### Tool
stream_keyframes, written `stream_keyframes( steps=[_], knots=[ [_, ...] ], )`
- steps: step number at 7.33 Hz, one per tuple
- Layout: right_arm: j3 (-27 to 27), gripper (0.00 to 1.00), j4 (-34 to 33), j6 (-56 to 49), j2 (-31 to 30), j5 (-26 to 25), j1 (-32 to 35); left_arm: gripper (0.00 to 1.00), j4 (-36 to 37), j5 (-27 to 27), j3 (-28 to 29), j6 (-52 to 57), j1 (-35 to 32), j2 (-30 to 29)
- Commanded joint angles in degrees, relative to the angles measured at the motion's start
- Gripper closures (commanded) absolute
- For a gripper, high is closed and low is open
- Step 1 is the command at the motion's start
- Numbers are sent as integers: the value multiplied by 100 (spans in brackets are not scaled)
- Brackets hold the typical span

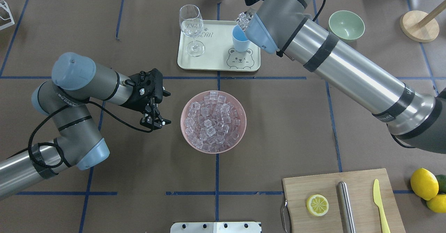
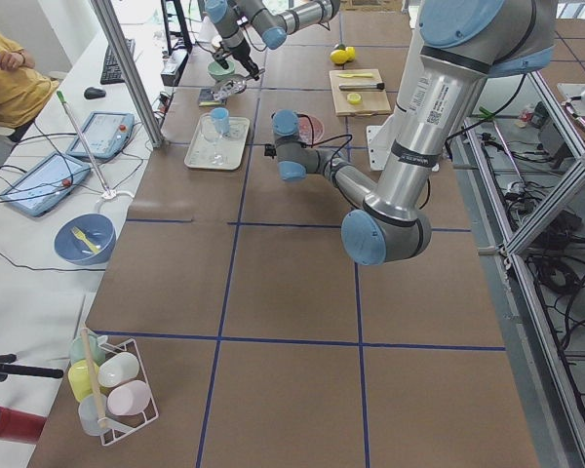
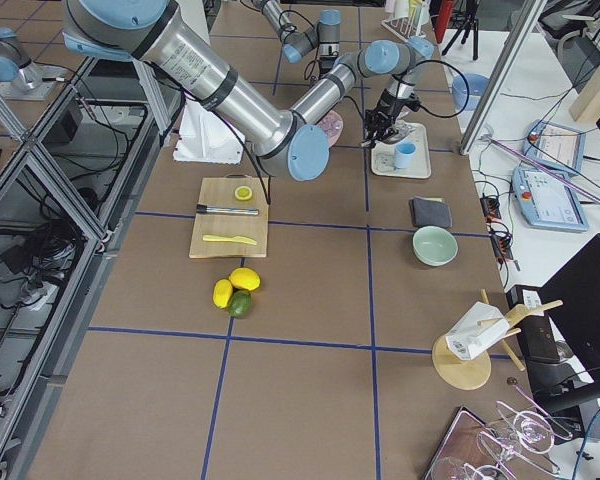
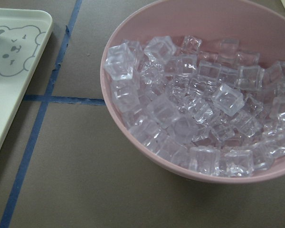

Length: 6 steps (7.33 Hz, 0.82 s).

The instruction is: Put ice in cup with scoop

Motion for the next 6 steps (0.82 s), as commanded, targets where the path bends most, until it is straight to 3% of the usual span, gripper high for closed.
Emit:
stream_keyframes(
  steps=[1,6],
  knots=[
    [-452,100,-7,-206,242,-258,-2,0,-3,-4,-3,0,-2,1],
    [-1250,100,-24,-593,637,-637,-19,0,-3,-4,-29,0,7,1]
  ],
)
